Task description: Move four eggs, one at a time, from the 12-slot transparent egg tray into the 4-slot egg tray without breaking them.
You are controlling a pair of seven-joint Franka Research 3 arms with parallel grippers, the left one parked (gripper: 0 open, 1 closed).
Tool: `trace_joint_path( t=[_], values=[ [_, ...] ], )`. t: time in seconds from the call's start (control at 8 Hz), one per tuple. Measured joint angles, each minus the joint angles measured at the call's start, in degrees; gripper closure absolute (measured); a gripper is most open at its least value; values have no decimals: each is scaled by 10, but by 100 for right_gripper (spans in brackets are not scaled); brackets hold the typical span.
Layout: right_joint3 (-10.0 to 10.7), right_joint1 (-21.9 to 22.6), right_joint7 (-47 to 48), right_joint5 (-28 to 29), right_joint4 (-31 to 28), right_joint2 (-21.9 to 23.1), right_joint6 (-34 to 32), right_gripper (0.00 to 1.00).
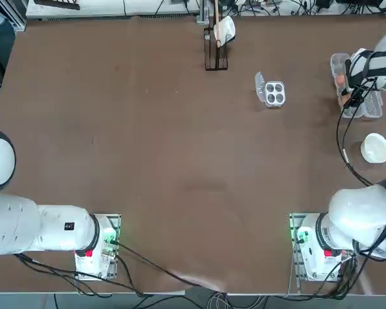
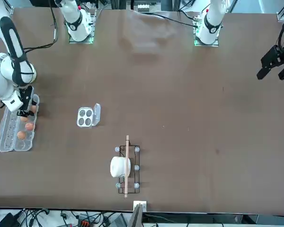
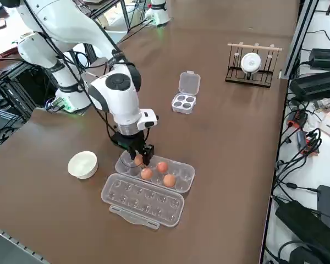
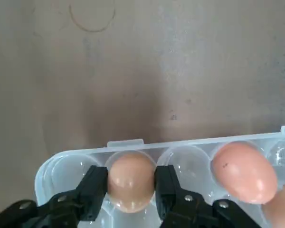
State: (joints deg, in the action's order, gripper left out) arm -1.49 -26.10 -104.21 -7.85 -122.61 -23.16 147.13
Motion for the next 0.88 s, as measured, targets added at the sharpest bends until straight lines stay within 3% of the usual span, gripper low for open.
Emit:
trace_joint_path(
  t=[0.38,0.62,0.88],
  values=[
    [-1,0,2,26,9,29,-23,42],
    [-9,7,35,38,36,82,-98,42],
    [-14,44,143,41,43,135,-174,42]
  ],
)
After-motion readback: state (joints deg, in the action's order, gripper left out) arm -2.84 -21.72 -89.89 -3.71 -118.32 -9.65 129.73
